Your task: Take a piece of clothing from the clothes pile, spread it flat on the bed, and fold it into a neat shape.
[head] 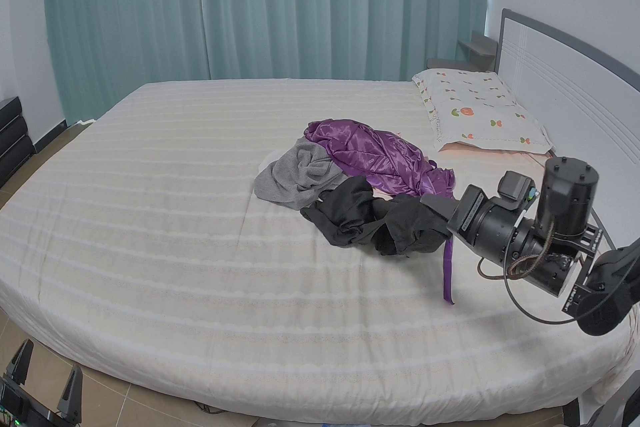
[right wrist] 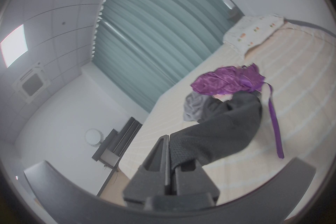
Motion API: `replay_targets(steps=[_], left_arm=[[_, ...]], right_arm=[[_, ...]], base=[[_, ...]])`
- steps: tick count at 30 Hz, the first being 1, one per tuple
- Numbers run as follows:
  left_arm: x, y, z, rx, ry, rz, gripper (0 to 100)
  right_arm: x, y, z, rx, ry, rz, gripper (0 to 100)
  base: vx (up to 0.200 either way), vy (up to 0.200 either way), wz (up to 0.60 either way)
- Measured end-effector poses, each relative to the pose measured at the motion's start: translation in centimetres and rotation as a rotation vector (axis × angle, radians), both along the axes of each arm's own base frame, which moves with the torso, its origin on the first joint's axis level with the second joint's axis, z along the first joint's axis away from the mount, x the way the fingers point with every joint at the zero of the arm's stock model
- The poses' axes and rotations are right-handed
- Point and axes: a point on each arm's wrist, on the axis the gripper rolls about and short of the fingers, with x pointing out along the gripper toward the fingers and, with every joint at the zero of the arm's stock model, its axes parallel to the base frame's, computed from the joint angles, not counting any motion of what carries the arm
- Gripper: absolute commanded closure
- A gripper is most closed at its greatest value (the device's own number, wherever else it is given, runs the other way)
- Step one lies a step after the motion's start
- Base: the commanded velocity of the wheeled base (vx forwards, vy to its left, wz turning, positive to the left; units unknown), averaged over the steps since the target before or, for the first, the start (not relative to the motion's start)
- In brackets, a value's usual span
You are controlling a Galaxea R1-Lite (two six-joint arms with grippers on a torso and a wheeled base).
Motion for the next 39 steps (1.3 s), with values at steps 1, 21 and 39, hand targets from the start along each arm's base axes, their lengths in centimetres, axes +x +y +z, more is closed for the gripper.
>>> replay_targets(steps=[1, 21, 39], left_arm=[[0.0, 0.0, 0.0, 0.000, 0.000, -0.001, 0], [0.6, -0.2, 5.6, -0.027, -0.066, -0.109, 0], [13.7, -3.1, 7.2, -0.024, 0.413, -0.436, 0]], right_arm=[[-0.5, 0.1, 0.5, -0.003, -0.026, 0.014, 100], [-4.2, -1.1, 6.3, 0.054, -0.248, 0.093, 100], [-4.9, -0.9, 7.1, 0.063, -0.283, 0.124, 100]], base=[[0.000, 0.000, 0.00], [0.000, 0.000, 0.00], [0.000, 0.000, 0.00]])
